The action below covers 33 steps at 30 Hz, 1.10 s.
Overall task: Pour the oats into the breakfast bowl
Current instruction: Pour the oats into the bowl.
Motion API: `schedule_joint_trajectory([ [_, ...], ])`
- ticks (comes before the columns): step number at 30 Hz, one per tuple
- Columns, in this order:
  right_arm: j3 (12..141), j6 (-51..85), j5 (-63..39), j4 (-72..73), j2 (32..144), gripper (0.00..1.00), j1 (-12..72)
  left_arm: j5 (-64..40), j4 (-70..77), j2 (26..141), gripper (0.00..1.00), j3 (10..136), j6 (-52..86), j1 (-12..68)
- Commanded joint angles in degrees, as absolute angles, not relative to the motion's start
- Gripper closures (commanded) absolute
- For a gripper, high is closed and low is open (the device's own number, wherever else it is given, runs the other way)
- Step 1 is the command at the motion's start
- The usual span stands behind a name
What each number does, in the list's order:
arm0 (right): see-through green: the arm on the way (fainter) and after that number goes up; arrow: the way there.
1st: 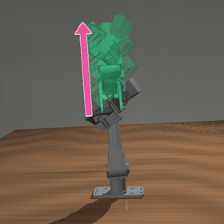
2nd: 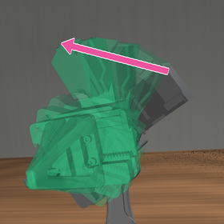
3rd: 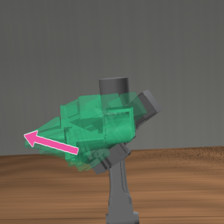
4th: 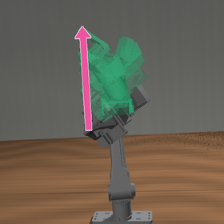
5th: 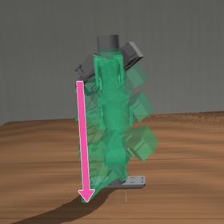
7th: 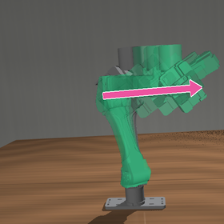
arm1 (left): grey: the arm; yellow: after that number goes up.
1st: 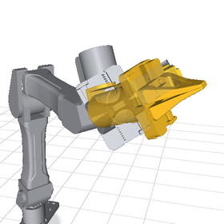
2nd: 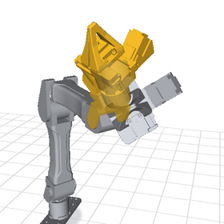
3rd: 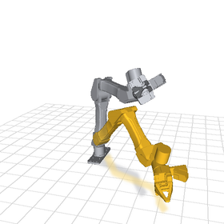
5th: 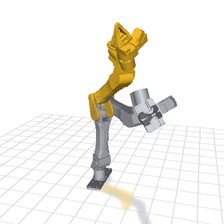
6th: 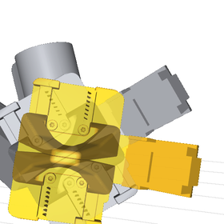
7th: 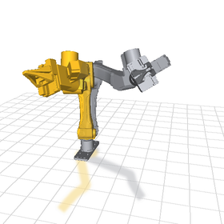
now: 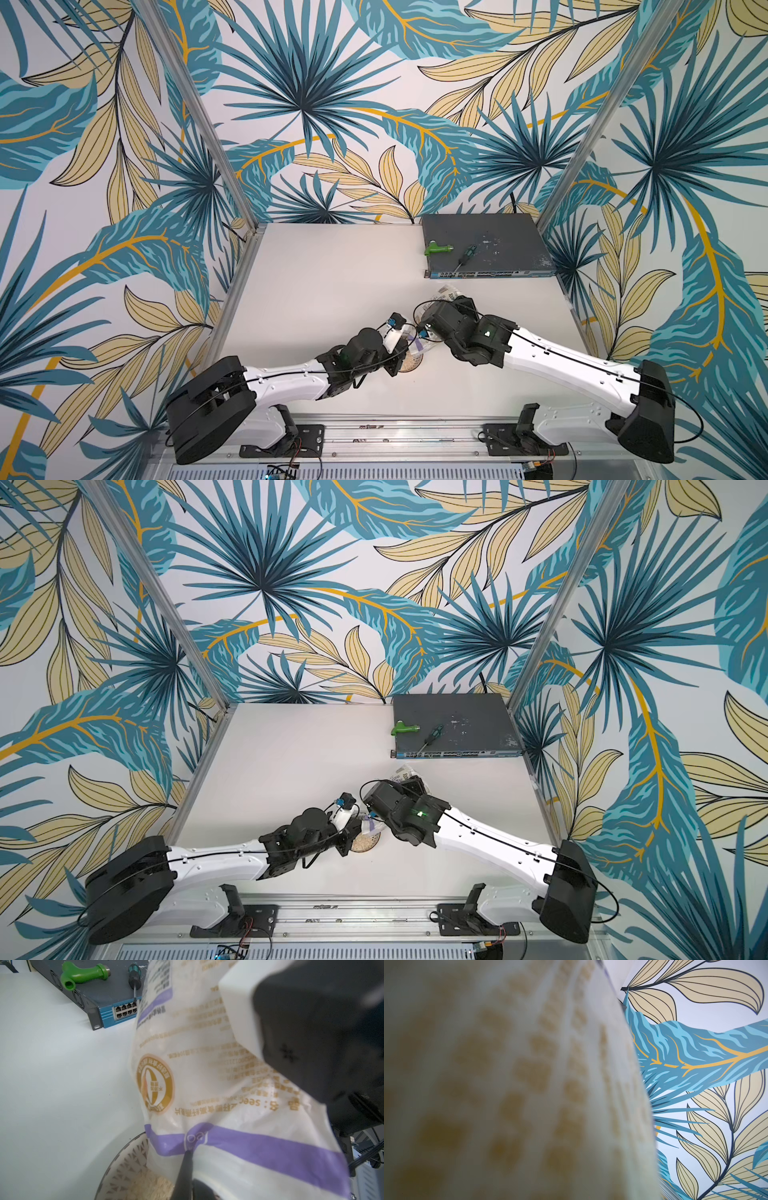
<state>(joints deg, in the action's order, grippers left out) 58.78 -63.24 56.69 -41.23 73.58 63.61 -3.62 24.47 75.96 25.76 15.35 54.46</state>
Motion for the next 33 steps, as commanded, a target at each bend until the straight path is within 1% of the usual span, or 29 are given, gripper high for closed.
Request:
schedule_joint_trajectory([
  [1,63.2,-60.78,66.71,-33.83,71.53,1.0,64.53,-0.79,14.06,78.09,1.0,22.53,16.26,54.05],
  [12,63.5,-58.98,68.13,-35.17,72.67,1.0,66.61,-0.4,14.68,77.95,1.0,21.45,16.66,54.06],
  [33,64.4,-62.29,70.14,-31.57,72.98,1.0,69.07,-0.35,15.56,79.21,1.0,21.53,17.14,54.05],
])
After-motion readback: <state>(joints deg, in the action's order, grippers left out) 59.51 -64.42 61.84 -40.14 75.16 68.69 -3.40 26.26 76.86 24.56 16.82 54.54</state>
